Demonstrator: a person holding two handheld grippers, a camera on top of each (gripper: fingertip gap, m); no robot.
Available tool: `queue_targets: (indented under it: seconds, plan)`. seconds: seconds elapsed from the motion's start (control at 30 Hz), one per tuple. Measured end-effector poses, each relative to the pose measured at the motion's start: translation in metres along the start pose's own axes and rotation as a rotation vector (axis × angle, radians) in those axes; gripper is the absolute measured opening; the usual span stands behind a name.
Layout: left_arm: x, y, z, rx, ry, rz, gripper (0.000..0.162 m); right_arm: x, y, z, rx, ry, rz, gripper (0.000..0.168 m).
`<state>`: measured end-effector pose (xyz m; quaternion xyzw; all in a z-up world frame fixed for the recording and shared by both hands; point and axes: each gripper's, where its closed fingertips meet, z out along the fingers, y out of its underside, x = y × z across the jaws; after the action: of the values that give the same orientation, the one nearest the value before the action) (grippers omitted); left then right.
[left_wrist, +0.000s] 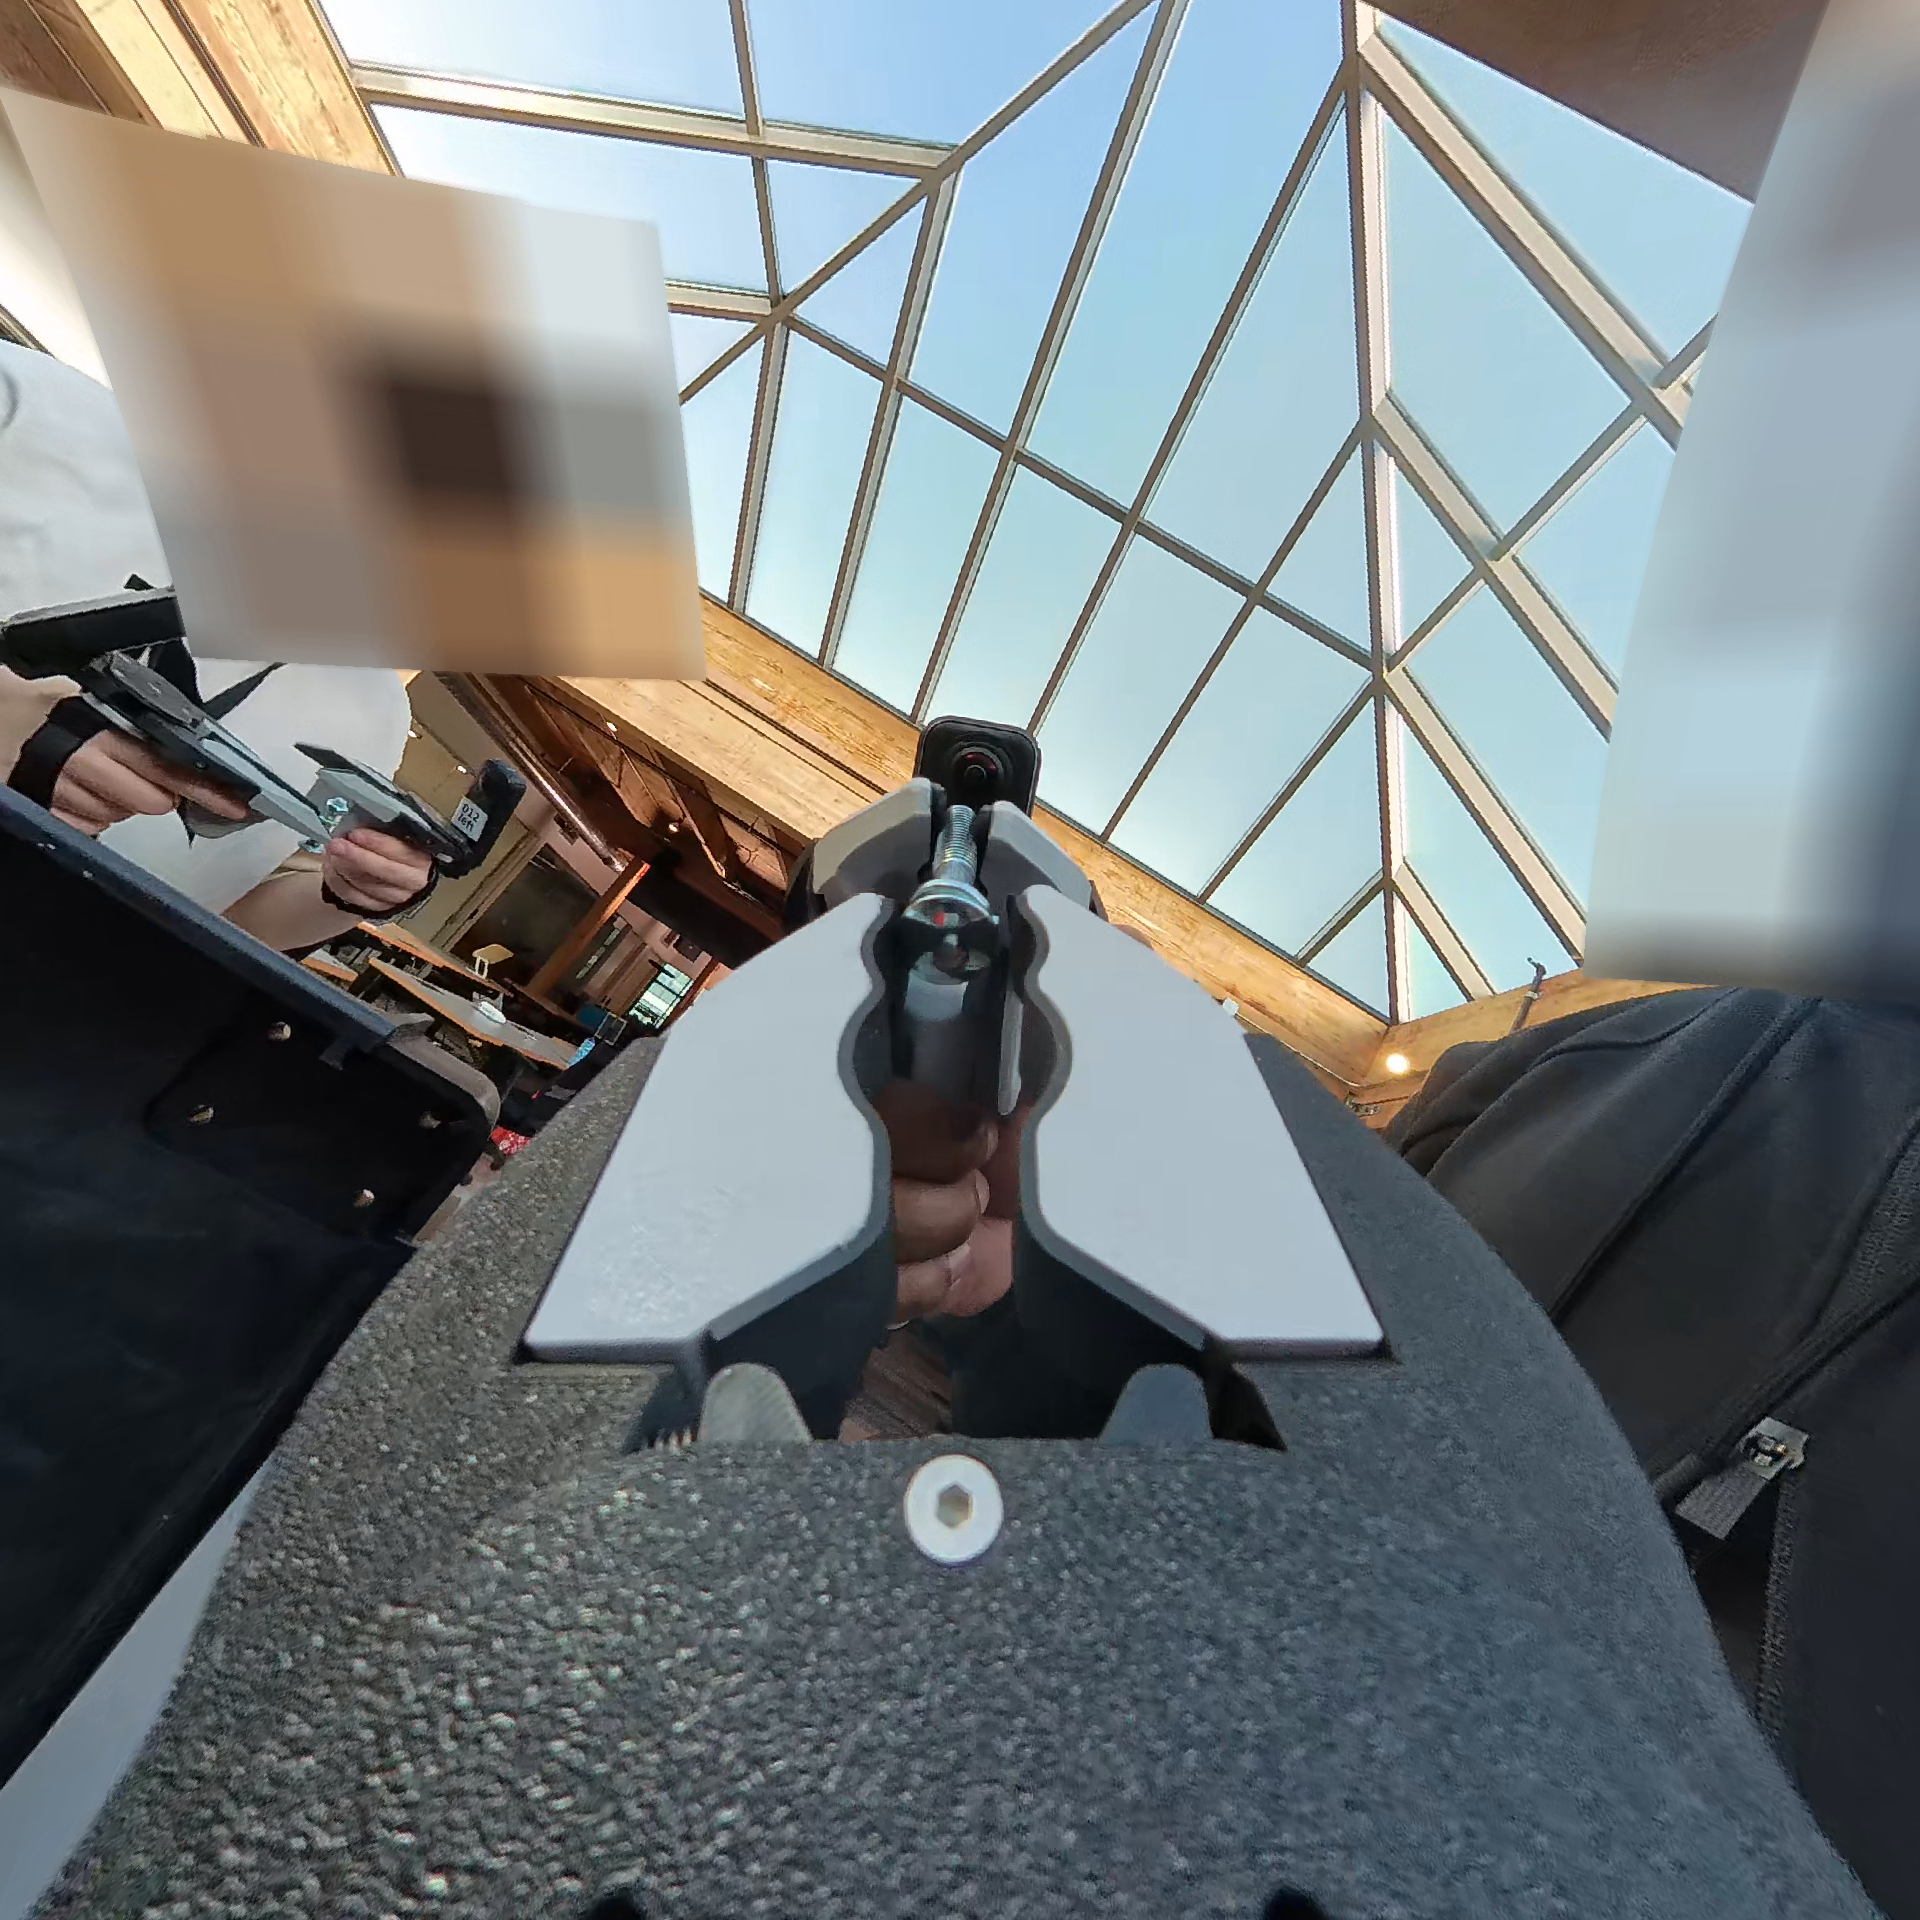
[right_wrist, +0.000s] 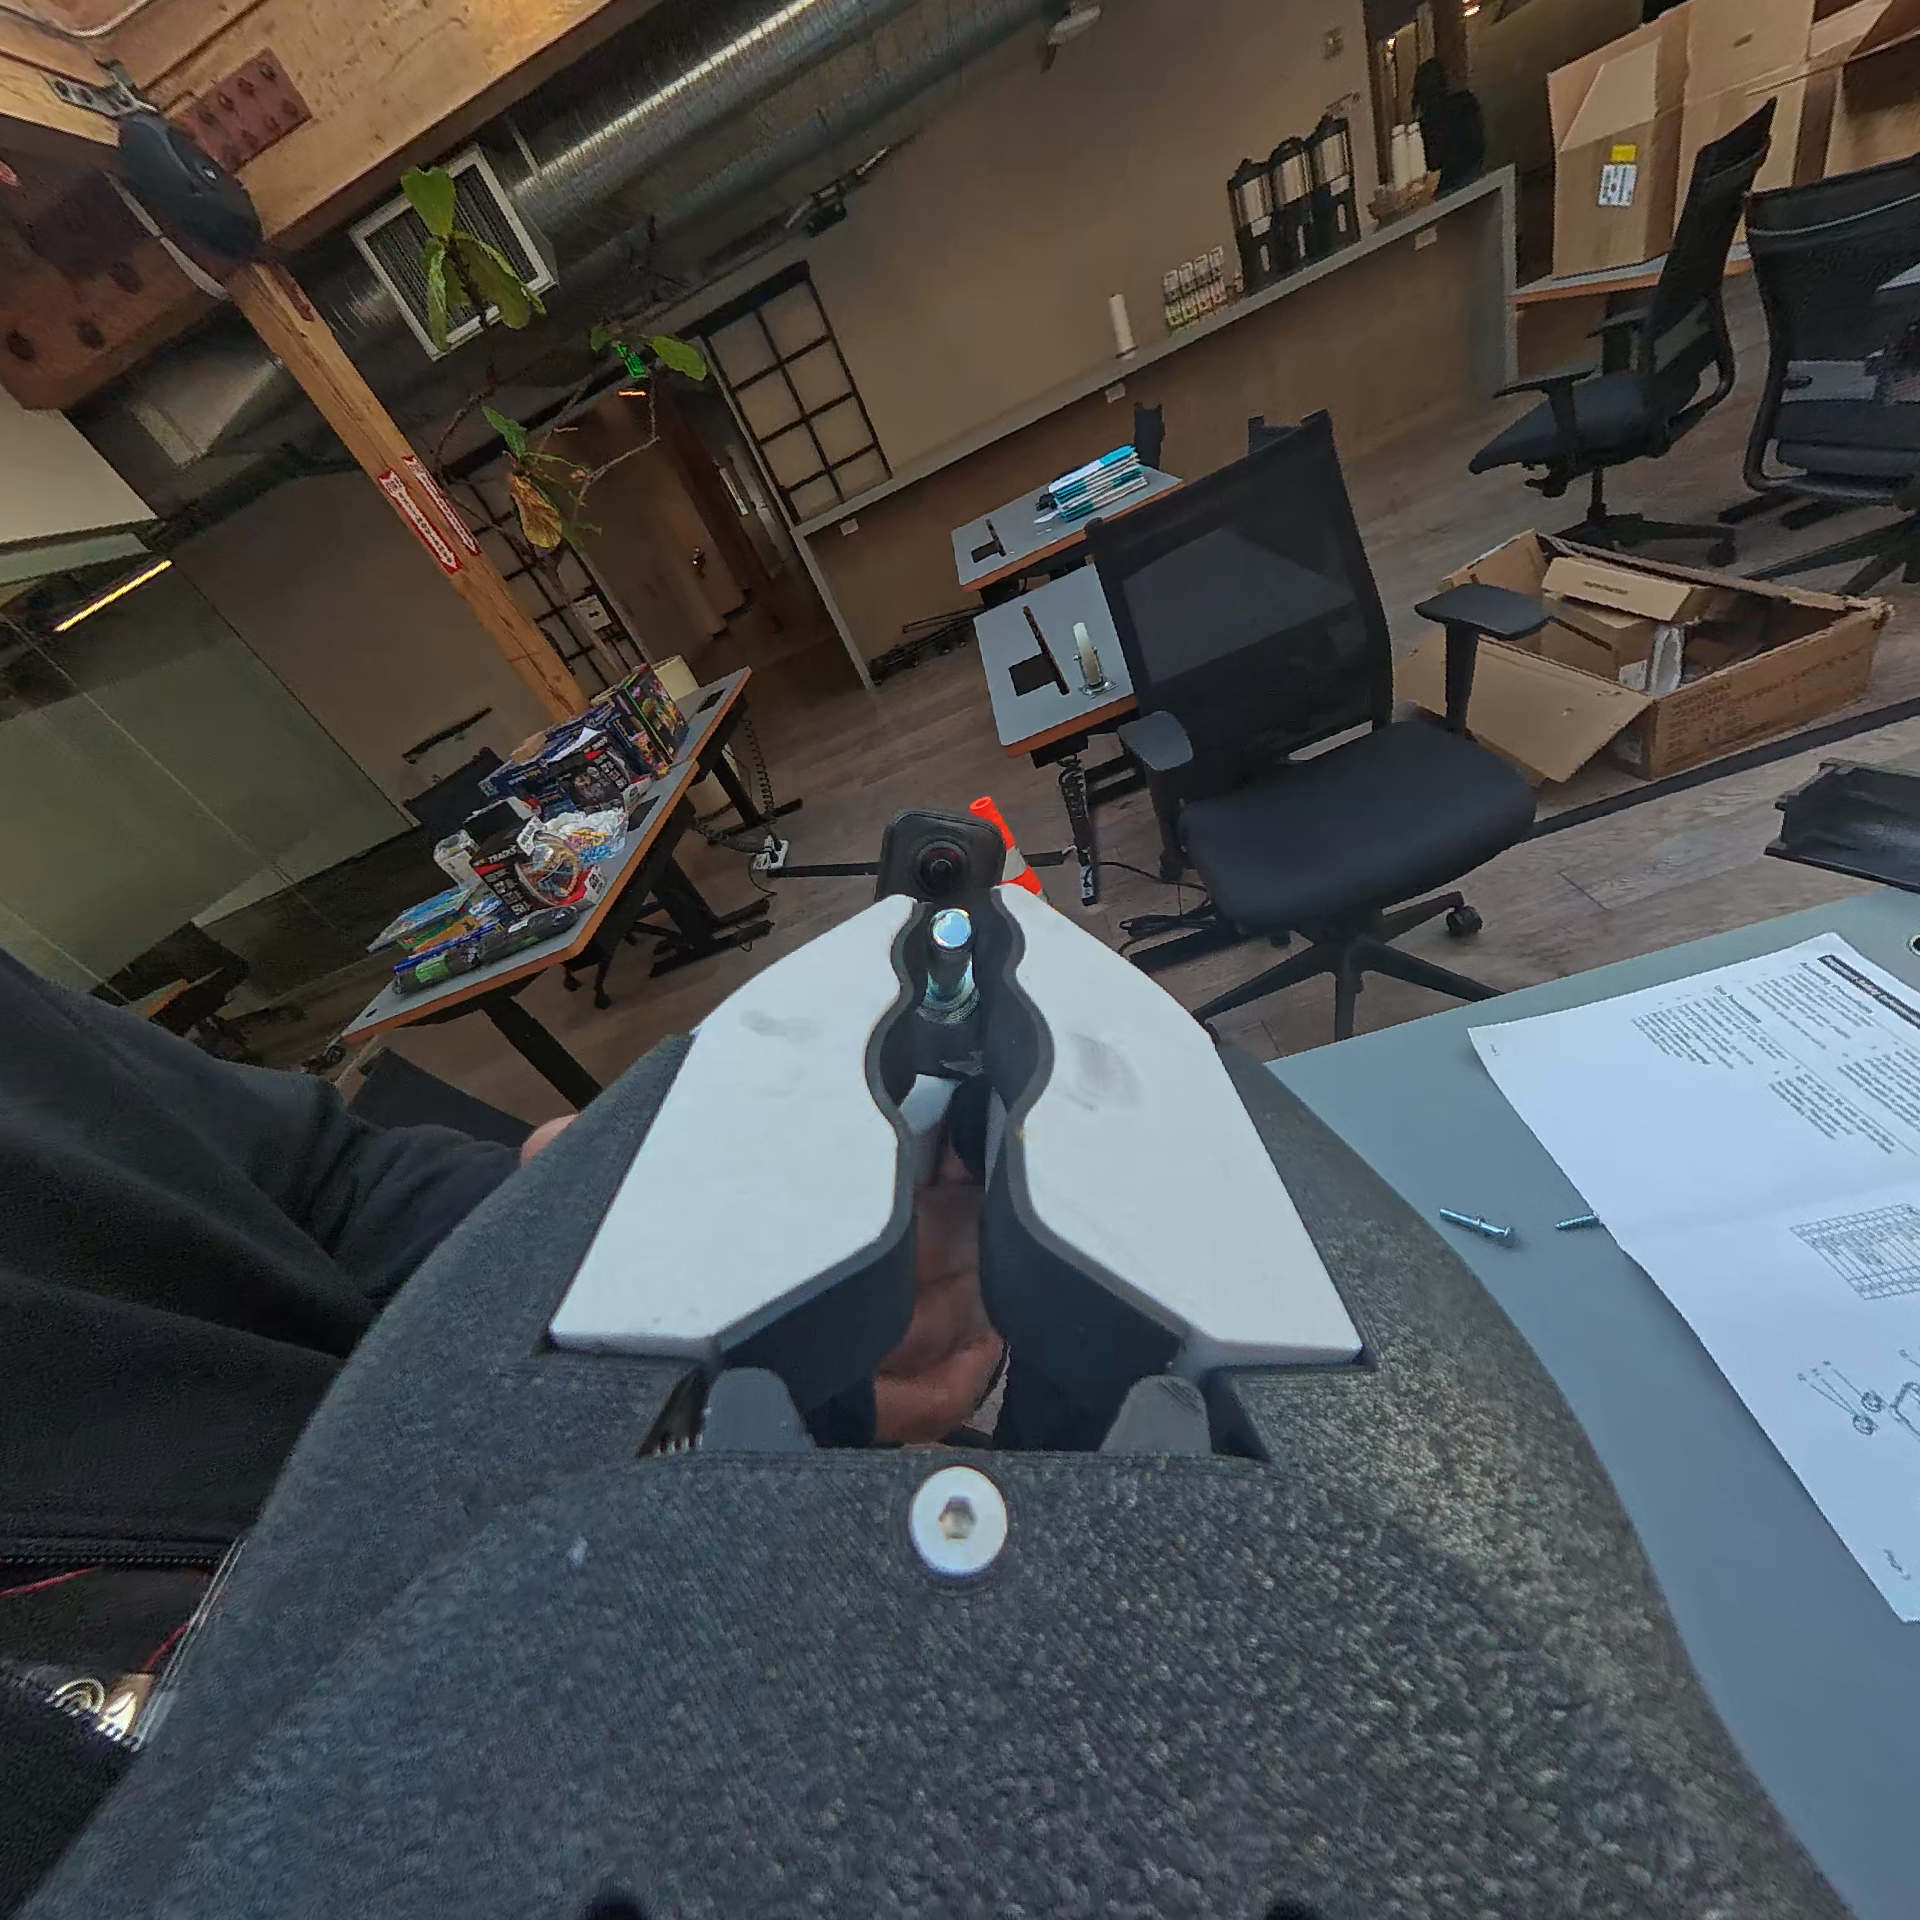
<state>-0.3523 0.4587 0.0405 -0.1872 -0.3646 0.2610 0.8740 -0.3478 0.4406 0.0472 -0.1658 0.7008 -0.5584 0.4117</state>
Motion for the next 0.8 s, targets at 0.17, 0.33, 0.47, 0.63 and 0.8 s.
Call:
queue_targets:
  seconds: [0.17, 0.33, 0.47, 0.63, 0.8]
  plan:
    - [-0.017, -0.003, 0.007, 0.039, -0.011, -0.020, 0.016, 0.017, -0.003, -0.005, 0.013, -0.004, 0.002, 0.007]
    - [-0.030, -0.005, 0.017, 0.048, -0.014, -0.017, 0.016, 0.030, -0.010, -0.011, 0.022, 0.011, 0.002, 0.007]
    - [-0.048, -0.012, 0.023, 0.048, -0.059, -0.036, 0.015, 0.050, -0.016, -0.013, 0.036, 0.056, -0.003, 0.008]
    - [-0.079, -0.029, 0.021, 0.055, -0.124, -0.085, 0.015, 0.082, -0.020, -0.006, 0.040, 0.165, -0.041, 0.013]
    - [-0.132, -0.063, 0.012, 0.043, -0.201, -0.117, 0.015, 0.123, -0.035, -0.001, 0.016, 0.322, -0.111, 0.019]
